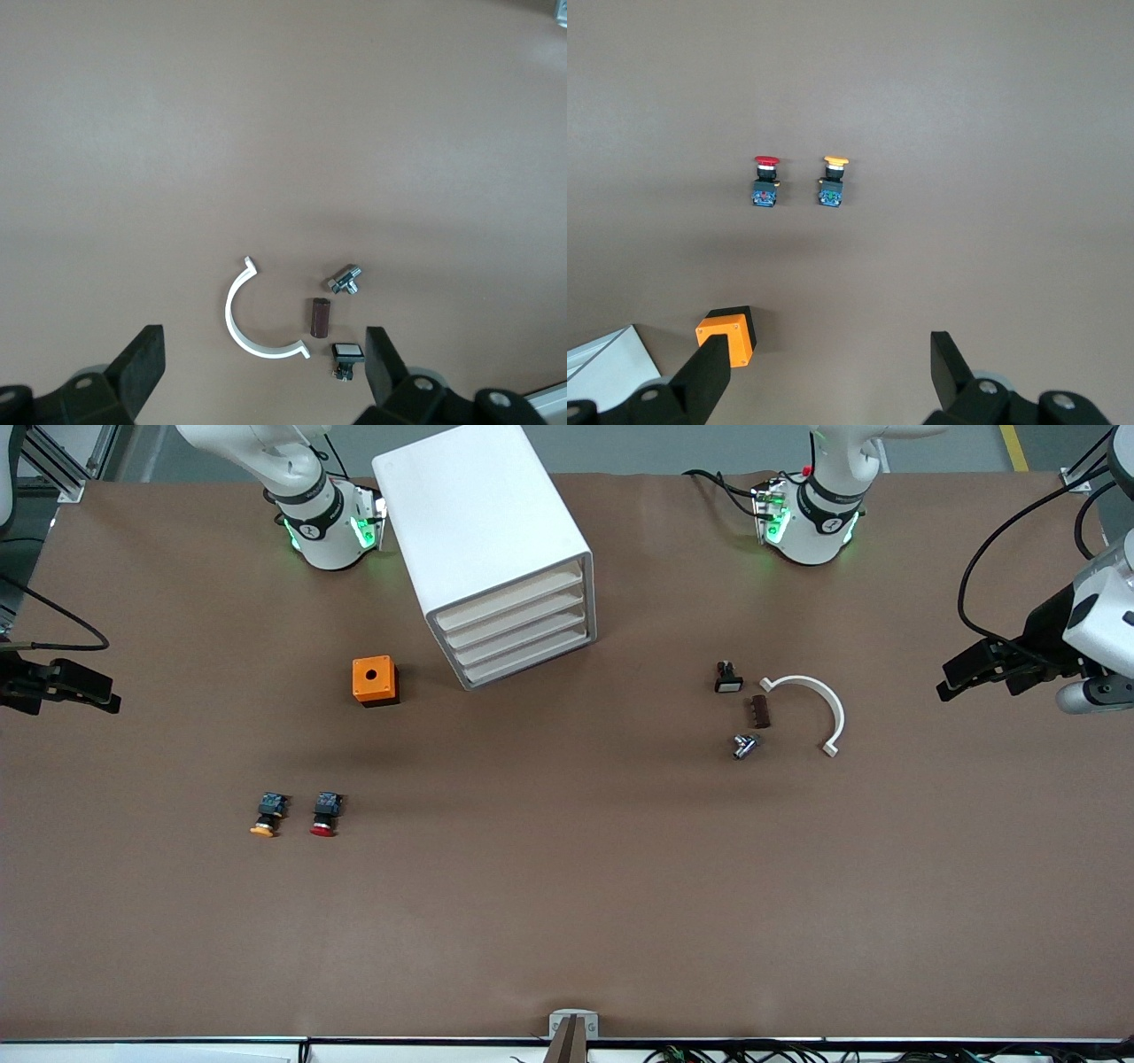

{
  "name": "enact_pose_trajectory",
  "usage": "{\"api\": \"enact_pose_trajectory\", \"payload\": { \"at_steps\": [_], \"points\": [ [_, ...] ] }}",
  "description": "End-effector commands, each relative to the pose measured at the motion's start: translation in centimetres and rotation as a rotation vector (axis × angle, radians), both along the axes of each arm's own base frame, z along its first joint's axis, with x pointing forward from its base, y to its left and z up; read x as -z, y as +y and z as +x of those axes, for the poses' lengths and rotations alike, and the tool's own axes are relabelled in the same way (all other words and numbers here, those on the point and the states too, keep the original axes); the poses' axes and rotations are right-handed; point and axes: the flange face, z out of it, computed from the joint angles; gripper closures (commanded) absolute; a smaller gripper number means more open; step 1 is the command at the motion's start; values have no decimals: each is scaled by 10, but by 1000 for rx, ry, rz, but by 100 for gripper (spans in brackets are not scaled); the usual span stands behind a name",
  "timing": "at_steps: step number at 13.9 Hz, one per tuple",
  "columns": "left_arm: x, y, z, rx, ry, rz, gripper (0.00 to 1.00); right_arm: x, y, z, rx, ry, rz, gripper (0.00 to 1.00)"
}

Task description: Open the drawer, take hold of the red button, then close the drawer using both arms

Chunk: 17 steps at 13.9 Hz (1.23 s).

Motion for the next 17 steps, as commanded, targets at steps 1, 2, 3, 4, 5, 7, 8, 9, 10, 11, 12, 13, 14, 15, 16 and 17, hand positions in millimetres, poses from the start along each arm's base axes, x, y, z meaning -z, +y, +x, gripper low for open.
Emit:
{"api": "enact_pose_trajectory", "payload": {
  "at_steps": [1, 2, 3, 4, 5, 7, 8, 9, 10, 11, 12, 13, 14, 15, 16, 17],
  "points": [
    [-15, 3, -2, 13, -19, 26, 1, -9, 3, -11, -9, 34, 13, 0],
    [-18, 4, 0, 12, -25, 26, 1, -18, 7, -18, -15, 30, 46, 0],
    [-20, 4, 1, 11, -31, 26, 1, -24, 10, -21, -23, 20, 55, 0],
    [-23, 3, 3, 10, -37, 25, 1, -27, 16, -23, -34, 16, 56, 0],
    [-25, 4, 3, 5, -42, 25, 1, -29, 17, -24, -37, 13, 57, 0],
    [-29, 3, 6, 9, -50, 37, 1, -33, 17, -27, -37, 10, 59, 0],
    [-28, 2, 5, 12, -36, 47, 1, -36, 15, -30, -33, 10, 61, 0],
    [-28, 1, 4, 16, -29, 48, 1, -39, 14, -32, -31, 4, 62, 0],
    [-28, 1, 4, 17, -27, 48, 1, -38, 13, -32, -30, 10, 61, 0],
    [-28, 2, 4, 17, -29, 48, 1, -39, 12, -33, -30, 9, 54, 0],
    [-27, 3, 5, 16, -27, 48, 1, -39, 12, -34, -27, 16, 52, 0],
    [-27, 3, 4, 16, -26, 48, 1, -40, 11, -38, -23, 31, 54, 0],
    [-27, 2, 4, 16, -26, 48, 1, -45, 9, -42, -20, 27, 57, 0],
    [-27, 3, 4, 14, -26, 48, 1, -51, 7, -45, -19, 15, 59, 0],
    [-27, 2, 4, 17, -26, 48, 1, -51, 4, -46, -13, 16, 59, 0],
    [-27, 2, 4, 16, -26, 48, 1, -50, 0, -47, -5, 20, 62, 0]
  ]
}}
